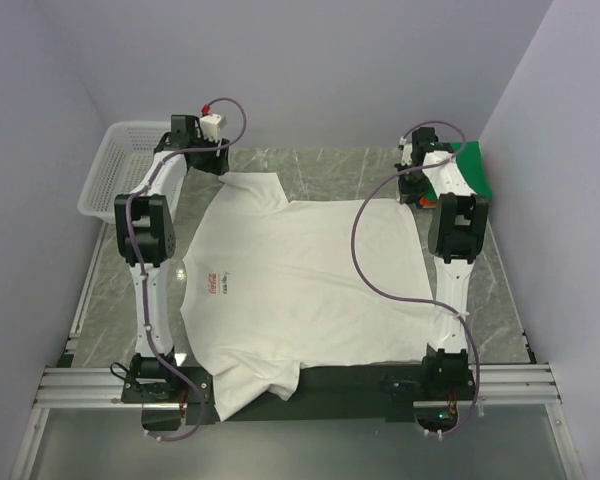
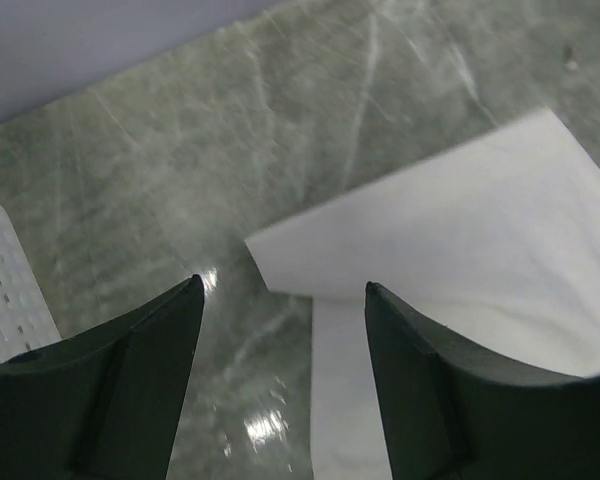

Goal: Fold and stack the t-shirts
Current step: Fold the tshirt

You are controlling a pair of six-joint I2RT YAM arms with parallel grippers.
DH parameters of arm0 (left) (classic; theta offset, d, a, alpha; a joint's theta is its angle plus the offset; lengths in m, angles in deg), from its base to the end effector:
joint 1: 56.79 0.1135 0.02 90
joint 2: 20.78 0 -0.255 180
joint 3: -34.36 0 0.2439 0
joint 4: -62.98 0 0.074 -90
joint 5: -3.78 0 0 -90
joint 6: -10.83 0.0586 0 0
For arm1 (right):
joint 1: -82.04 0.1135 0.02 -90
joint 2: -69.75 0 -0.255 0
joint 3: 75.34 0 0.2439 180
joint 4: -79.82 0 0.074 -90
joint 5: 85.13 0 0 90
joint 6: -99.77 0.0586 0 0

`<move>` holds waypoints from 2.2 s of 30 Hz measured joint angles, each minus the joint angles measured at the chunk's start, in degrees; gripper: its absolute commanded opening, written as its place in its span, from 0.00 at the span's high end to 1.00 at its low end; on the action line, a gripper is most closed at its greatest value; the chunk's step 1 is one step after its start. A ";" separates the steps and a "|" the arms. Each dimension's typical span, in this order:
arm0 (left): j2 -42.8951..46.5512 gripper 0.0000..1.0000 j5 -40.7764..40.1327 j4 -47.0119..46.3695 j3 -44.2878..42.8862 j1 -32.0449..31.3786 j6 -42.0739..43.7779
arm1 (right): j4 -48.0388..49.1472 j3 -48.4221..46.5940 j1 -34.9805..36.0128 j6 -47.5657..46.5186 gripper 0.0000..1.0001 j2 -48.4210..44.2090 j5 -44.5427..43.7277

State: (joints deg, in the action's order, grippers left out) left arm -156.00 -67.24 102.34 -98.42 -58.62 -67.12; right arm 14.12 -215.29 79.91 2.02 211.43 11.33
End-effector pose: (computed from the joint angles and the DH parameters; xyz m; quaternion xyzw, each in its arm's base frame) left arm 0.5403 -0.0363 0.1965 0.1756 0.8856 -0.1140 0.4145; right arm 0.5145 -0.0125 0.1421 -0.0590 0.9774 0.0382 0.1994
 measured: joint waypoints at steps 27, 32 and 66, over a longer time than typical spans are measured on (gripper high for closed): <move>-10.93 0.96 -0.96 -7.78 -5.35 -0.26 -10.21 | 0.90 3.56 0.76 -3.50 1.00 -2.01 1.73; -10.88 1.00 0.52 -8.24 -5.35 -0.26 -10.21 | 0.74 3.58 0.76 -4.09 1.00 -2.08 3.32; 37.64 1.00 5.29 3.87 29.00 -0.39 -3.67 | -0.98 12.46 -3.72 -14.95 1.00 -17.18 16.15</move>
State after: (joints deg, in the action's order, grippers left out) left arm -118.36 -61.95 106.21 -69.42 -59.01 -70.79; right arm 13.13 -202.83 76.19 -12.93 194.25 27.48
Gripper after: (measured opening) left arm 0.015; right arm 0.010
